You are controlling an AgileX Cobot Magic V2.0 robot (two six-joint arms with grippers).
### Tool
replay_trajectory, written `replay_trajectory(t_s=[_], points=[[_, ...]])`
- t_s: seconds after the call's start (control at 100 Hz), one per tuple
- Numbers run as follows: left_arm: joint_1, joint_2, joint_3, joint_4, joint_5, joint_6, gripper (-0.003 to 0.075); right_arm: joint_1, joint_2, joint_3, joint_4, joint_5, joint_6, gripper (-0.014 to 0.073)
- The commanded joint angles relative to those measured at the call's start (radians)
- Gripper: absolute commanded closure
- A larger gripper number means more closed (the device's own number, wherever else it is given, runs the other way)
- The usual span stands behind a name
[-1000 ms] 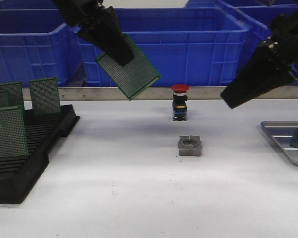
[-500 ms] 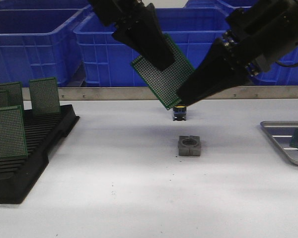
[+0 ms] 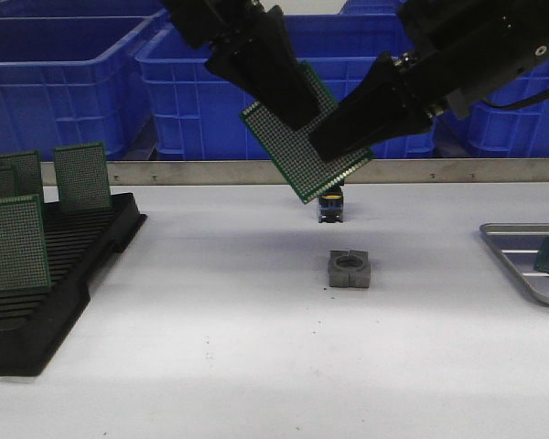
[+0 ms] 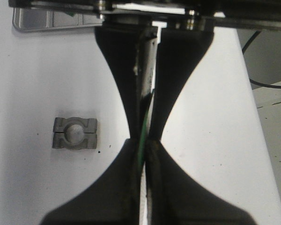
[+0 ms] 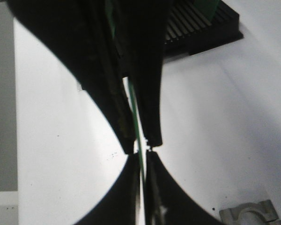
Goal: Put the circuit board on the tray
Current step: 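Lift the board with the left gripper and grasp it with the right gripper, then release the left gripper and place the board on the tray with the right gripper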
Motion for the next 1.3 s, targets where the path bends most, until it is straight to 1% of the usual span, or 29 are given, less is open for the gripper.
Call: replay_trajectory(t_s=[0.0, 0.05, 0.11, 0.13, 0.14, 0.16, 0.18, 0.19, 0.2, 0.22, 0.23, 0.24, 0.28, 0.33, 0.4, 0.47, 0.57, 0.7, 0.82, 0.94, 1.04, 1.17, 1.29], points=[[-0.007, -0.057, -0.032, -0.066, 0.061, -0.003, 0.073, -0.003, -0.038, -0.027, 0.064, 0.004, 0.005, 0.0661], [-0.007, -0.057, -0.032, -0.066, 0.062, -0.003, 0.0699, -0.003, -0.038, -0.027, 0.064, 0.004, 0.005, 0.0661], [-0.007, -0.057, -0.032, -0.066, 0.063, -0.003, 0.0629, -0.003, -0.038, -0.027, 0.064, 0.005, 0.007, 0.0661], [-0.007, -0.057, -0.032, -0.066, 0.063, -0.003, 0.0584, -0.003, -0.038, -0.027, 0.064, 0.006, 0.01, 0.0661], [-0.007, -0.057, -0.032, -0.066, 0.063, -0.003, 0.0584, -0.004, -0.038, -0.027, 0.064, 0.006, 0.011, 0.0661], [-0.007, -0.057, -0.032, -0.066, 0.063, -0.003, 0.0547, -0.005, -0.038, -0.027, 0.064, 0.007, 0.017, 0.0661], [-0.007, -0.057, -0.032, -0.066, 0.063, -0.003, 0.0496, -0.006, -0.038, -0.027, 0.064, 0.007, 0.026, 0.0661], [-0.007, -0.057, -0.032, -0.066, 0.063, -0.003, 0.0496, -0.006, -0.038, -0.027, 0.064, 0.007, 0.03, 0.0661], [-0.007, -0.057, -0.032, -0.066, 0.063, -0.003, 0.0461, -0.006, -0.038, -0.027, 0.064, 0.007, 0.033, 0.0661], [-0.007, -0.057, -0.032, -0.066, 0.057, -0.003, 0.0438, -0.006, -0.038, -0.027, 0.064, 0.008, 0.046, 0.0661], [-0.007, -0.057, -0.032, -0.066, 0.054, -0.003, 0.0408, -0.006, -0.038, -0.027, 0.062, 0.009, 0.056, 0.0661], [-0.007, -0.057, -0.032, -0.066, 0.055, -0.003, 0.0408, -0.006, -0.038, -0.027, 0.061, 0.009, 0.068, 0.0661], [-0.007, -0.057, -0.032, -0.066, 0.052, -0.003, 0.0357, -0.006, -0.038, -0.027, 0.053, 0.009, 0.105, 0.0661], [-0.007, -0.057, -0.032, -0.066, 0.052, -0.003, 0.0333, -0.006, -0.038, -0.027, 0.039, 0.009, 0.142, 0.0661], [-0.007, -0.057, -0.032, -0.066, 0.052, -0.003, 0.0329, -0.007, -0.038, -0.027, -0.002, 0.009, 0.199, 0.0661], [-0.007, -0.057, -0.032, -0.066, 0.044, -0.003, 0.0329, -0.012, -0.038, -0.027, -0.069, 0.015, 0.262, 0.0661], [-0.007, -0.057, -0.032, -0.066, 0.014, -0.003, 0.0329, -0.037, -0.038, -0.027, -0.172, 0.063, 0.367, 0.0661], [-0.007, -0.057, -0.032, -0.066, 0.004, -0.003, 0.0329, -0.109, -0.038, -0.027, -0.217, 0.109, 0.495, 0.0661], [-0.007, -0.057, -0.032, -0.066, 0.004, -0.003, 0.0329, -0.216, -0.038, -0.027, -0.217, 0.108, 0.576, 0.0661], [-0.007, -0.057, -0.032, -0.066, 0.004, -0.003, 0.0329, -0.321, -0.038, -0.027, -0.219, 0.088, 0.6, 0.0661], [-0.007, -0.057, -0.032, -0.066, 0.004, -0.003, 0.0329, -0.403, -0.038, -0.011, -0.219, 0.037, 0.601, 0.0661], [-0.007, -0.057, -0.032, -0.066, 0.002, -0.003, 0.0329, -0.49, -0.038, 0.029, -0.219, -0.088, 0.601, 0.0661], [-0.007, -0.057, -0.032, -0.066, -0.01, -0.003, 0.0329, -0.541, -0.038, 0.054, -0.219, -0.186, 0.601, 0.0661]])
